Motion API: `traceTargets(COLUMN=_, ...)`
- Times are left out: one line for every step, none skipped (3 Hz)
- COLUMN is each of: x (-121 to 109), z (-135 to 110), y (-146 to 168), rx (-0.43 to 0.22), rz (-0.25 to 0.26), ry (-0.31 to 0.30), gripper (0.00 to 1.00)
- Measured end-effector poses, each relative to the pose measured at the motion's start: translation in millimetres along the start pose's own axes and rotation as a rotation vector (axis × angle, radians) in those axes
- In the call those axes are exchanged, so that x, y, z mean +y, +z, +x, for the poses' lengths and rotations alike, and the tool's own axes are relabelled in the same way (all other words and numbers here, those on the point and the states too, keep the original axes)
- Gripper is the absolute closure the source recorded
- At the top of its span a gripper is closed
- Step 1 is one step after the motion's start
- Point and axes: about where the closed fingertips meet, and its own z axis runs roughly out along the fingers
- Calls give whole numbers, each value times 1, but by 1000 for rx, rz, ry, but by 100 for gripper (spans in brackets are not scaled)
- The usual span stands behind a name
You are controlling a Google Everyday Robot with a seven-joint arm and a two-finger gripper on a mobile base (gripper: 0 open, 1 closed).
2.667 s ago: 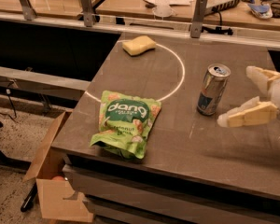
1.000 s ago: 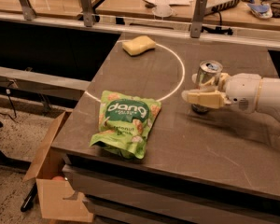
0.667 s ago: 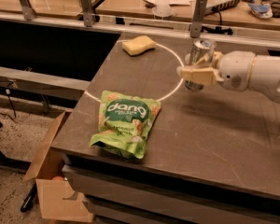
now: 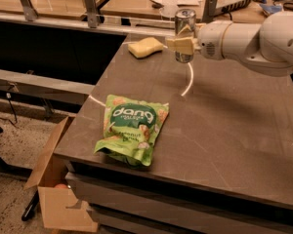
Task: Move redbull can near sponge
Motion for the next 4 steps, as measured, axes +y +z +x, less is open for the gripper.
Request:
traceTargets(x=-15, z=-5, y=35, rx=15, rz=63, ry=-6, gripper=100)
traceTargets(x=-35, z=6, y=73, rx=39, rz=119, ry=47, gripper=100)
traceTargets(x=-48, z=23, y=89, rx=34, rz=119, ry=96, gripper=100)
traceTargets(x=-59, z=64, y=108, rx=2, rz=78, ry=111, gripper=97)
